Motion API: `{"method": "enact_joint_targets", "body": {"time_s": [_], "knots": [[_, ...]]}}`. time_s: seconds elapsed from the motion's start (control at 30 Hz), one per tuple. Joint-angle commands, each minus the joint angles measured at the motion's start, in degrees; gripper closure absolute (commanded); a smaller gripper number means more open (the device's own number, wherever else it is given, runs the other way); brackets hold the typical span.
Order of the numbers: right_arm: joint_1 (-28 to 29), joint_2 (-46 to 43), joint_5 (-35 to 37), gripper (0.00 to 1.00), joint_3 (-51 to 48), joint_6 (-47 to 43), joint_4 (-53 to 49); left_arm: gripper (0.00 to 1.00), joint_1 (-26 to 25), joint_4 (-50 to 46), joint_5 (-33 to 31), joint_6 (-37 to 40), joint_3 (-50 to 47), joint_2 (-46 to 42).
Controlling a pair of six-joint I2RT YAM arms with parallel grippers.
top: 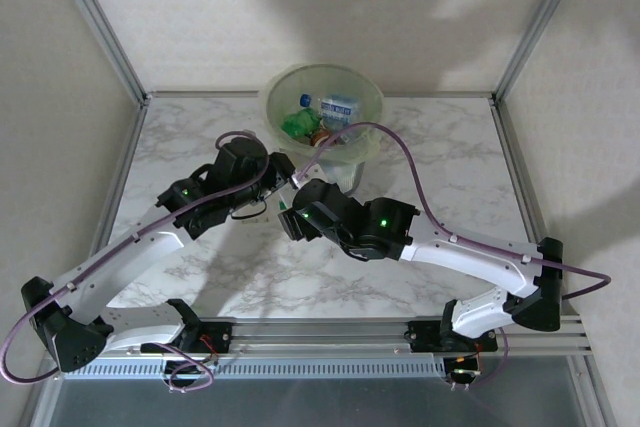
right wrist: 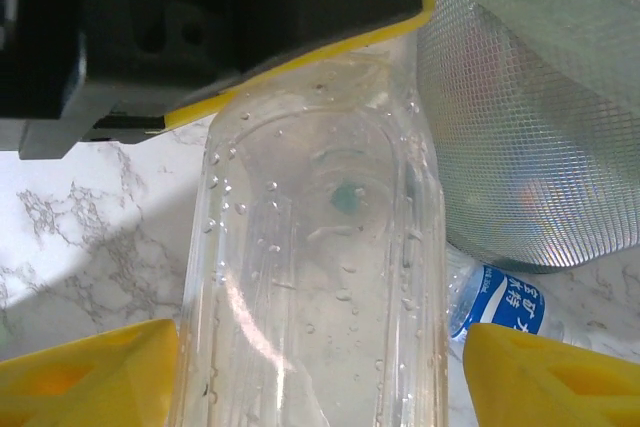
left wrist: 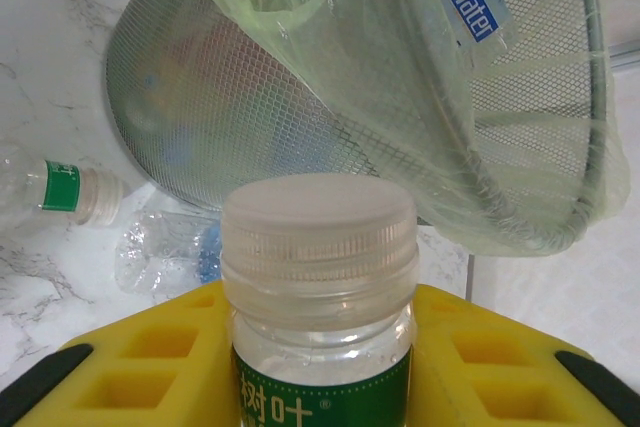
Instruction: Put the plastic bottles in the bin
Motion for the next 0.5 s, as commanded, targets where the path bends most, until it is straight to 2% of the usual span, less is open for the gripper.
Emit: {"method": "enact_joint_targets", "body": {"time_s": [0.0,0.3,0.37,0.4,0.47], "knots": [[0.64,0.57,0.9,0.27,0.42,0.47,0.75,0.81,0.64,0.79,0.94,0.04,-0.18,-1.61],[0.65,-1.27,0.2,0.41,-2.76,1.17,4.9,0.8,0.96,3.21,2.54,-0.73,-1.59,-1.91],[0.59,-2.01,-0.14,0.43,-3.43,1.14,5.77,0.72,1.0,4.25,3.0,-0.73,-1.66,-1.83],[0.62,-2.42,-0.32,0.43,-3.78,1.15,6.17,0.64,1.09,4.79,3.22,-0.81,-1.74,-1.86],[0.38,-3.83,-0.42,0.44,-4.5,1.29,7.2,0.41,1.47,6.01,3.51,-0.94,-1.63,-1.99]]}}
